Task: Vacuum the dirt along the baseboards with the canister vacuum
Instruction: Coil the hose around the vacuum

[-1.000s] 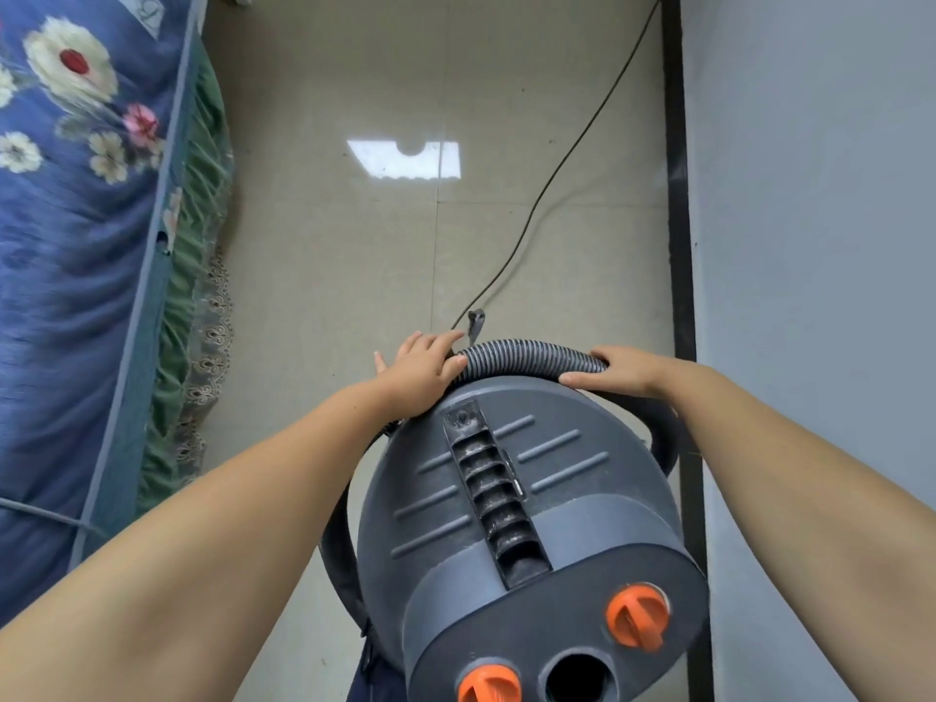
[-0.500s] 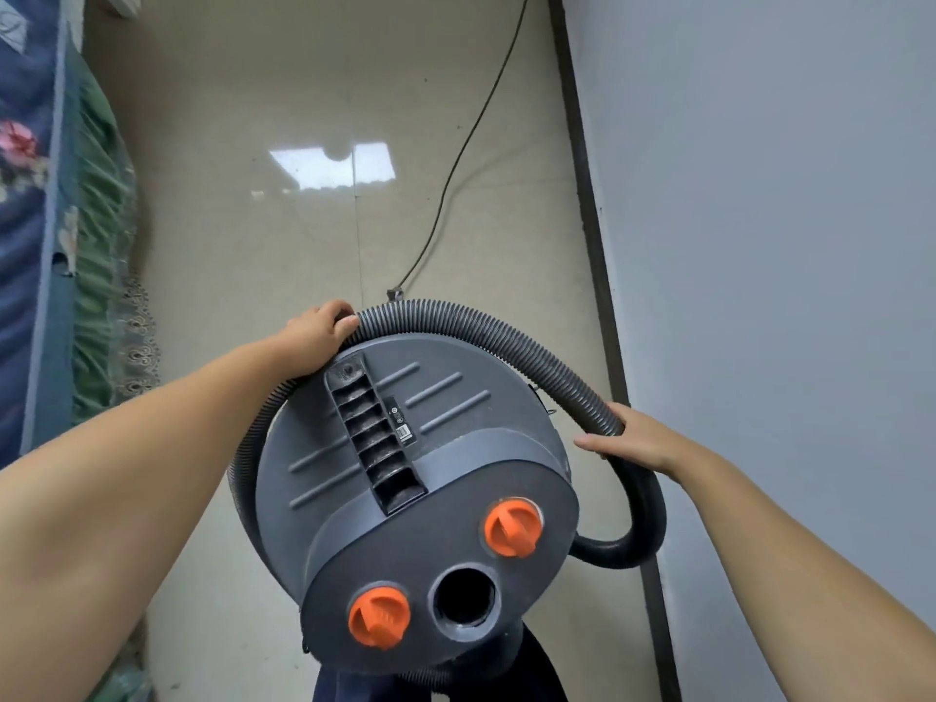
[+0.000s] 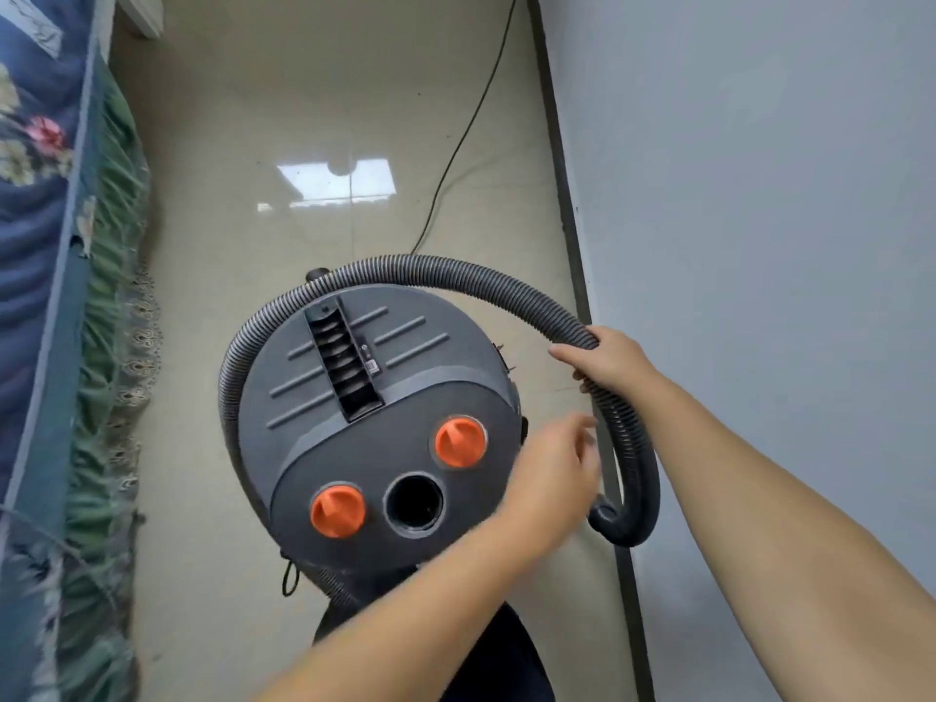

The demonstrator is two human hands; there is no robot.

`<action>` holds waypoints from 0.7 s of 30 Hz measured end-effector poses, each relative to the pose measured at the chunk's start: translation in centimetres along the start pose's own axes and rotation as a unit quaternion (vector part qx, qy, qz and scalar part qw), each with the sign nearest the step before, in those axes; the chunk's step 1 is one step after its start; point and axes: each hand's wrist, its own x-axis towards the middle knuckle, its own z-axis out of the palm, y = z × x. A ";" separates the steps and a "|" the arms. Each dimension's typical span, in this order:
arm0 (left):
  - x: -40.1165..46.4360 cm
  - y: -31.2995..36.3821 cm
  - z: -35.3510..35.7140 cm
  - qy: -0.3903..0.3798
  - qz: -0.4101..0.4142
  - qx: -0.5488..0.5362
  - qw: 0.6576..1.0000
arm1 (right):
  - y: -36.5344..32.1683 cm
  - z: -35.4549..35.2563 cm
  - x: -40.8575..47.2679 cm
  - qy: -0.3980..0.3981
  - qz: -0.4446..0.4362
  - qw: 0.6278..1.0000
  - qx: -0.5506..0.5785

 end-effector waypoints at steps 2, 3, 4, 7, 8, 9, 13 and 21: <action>-2.0 -2.3 5.6 -0.117 -0.117 -0.021 0.986 | -0.5 -0.3 0.0 -0.007 0.006 1.000 0.007; -2.4 -3.4 7.7 -0.149 -0.126 -0.039 0.980 | -0.7 -0.4 0.0 -0.008 0.013 1.000 0.013; -2.7 -4.3 9.3 -0.166 -0.111 -0.063 0.978 | -1.0 -0.4 0.1 -0.011 0.022 1.000 0.020; -2.9 -5.8 12.4 -0.199 -0.097 -0.151 0.963 | -1.9 -0.4 -0.1 -0.028 0.055 0.996 0.064; -3.0 -5.8 12.9 -0.195 -0.119 -0.197 0.953 | -2.3 -0.3 -0.5 -0.039 0.066 0.993 0.085; -3.3 -5.9 13.3 -0.181 -0.138 -0.236 0.945 | -2.7 -0.1 -1.0 -0.052 0.075 0.991 0.102; -6.5 -6.1 14.0 -0.125 -0.125 -0.285 0.942 | -2.9 -0.1 -5.0 -0.087 0.053 0.981 0.167; -9.1 -3.6 12.5 0.029 -0.113 -0.381 0.917 | 13.6 0.6 -20.9 -0.189 0.179 0.906 0.334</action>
